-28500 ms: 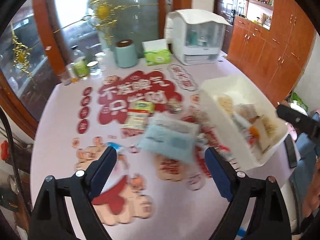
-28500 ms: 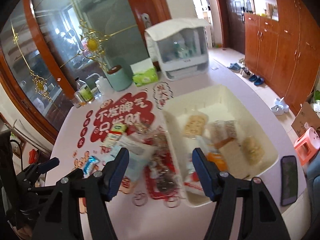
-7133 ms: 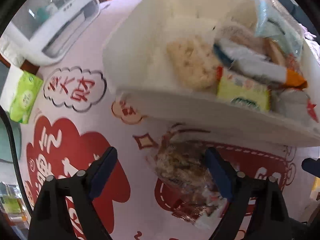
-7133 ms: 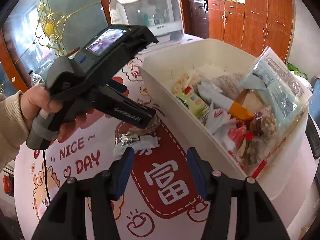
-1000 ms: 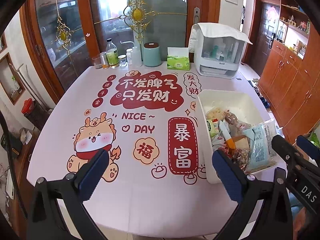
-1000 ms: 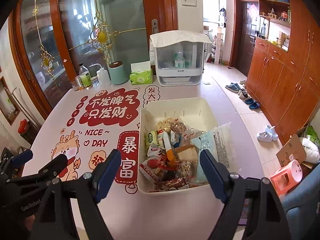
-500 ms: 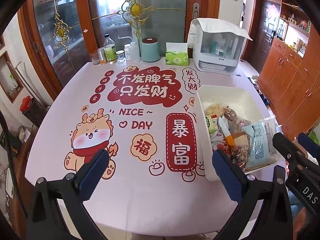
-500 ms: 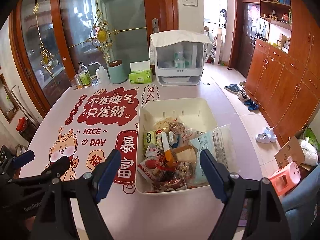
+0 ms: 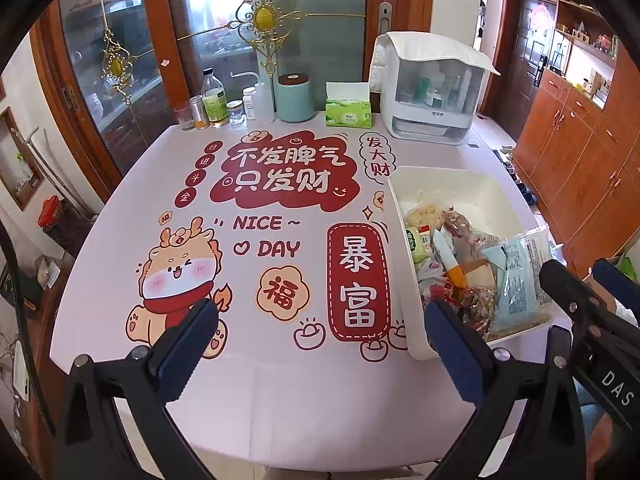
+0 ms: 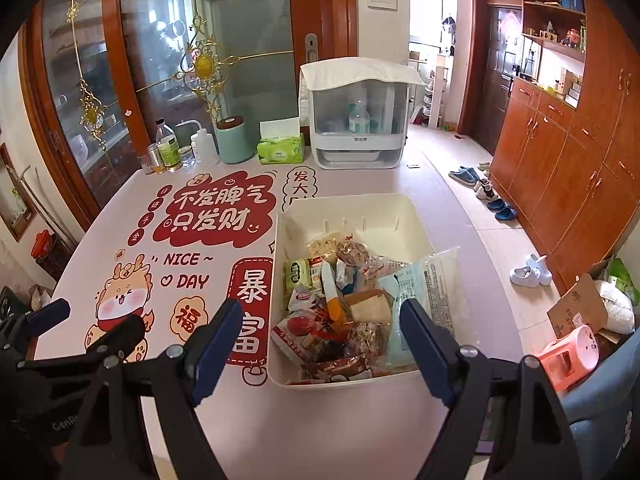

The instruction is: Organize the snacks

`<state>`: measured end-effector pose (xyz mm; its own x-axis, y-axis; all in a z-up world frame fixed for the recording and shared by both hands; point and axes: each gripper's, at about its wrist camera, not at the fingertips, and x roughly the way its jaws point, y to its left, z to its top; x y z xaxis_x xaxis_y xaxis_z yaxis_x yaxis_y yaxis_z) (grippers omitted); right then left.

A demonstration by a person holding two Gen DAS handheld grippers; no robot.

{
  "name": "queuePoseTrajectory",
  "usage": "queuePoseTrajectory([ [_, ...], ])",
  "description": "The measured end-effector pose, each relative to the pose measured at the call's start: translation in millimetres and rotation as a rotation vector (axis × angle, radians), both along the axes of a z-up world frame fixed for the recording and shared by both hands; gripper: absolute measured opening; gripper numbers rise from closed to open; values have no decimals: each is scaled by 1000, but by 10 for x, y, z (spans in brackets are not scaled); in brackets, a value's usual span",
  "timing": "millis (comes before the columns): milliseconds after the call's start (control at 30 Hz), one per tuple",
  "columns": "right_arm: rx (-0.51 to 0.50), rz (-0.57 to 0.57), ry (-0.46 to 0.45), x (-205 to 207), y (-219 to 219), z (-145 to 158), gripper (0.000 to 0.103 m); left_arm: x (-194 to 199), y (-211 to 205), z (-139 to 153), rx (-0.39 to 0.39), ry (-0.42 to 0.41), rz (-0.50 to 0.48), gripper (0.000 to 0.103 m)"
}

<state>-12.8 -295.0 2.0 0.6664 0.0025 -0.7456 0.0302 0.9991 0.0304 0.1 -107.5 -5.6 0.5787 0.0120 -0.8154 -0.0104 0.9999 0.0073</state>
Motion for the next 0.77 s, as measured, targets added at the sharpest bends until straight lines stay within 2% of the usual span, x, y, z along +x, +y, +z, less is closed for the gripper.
queuePoseTrajectory([
  [767, -4, 30, -4, 23, 72, 26, 81, -9, 86, -16, 3, 10, 2, 103],
])
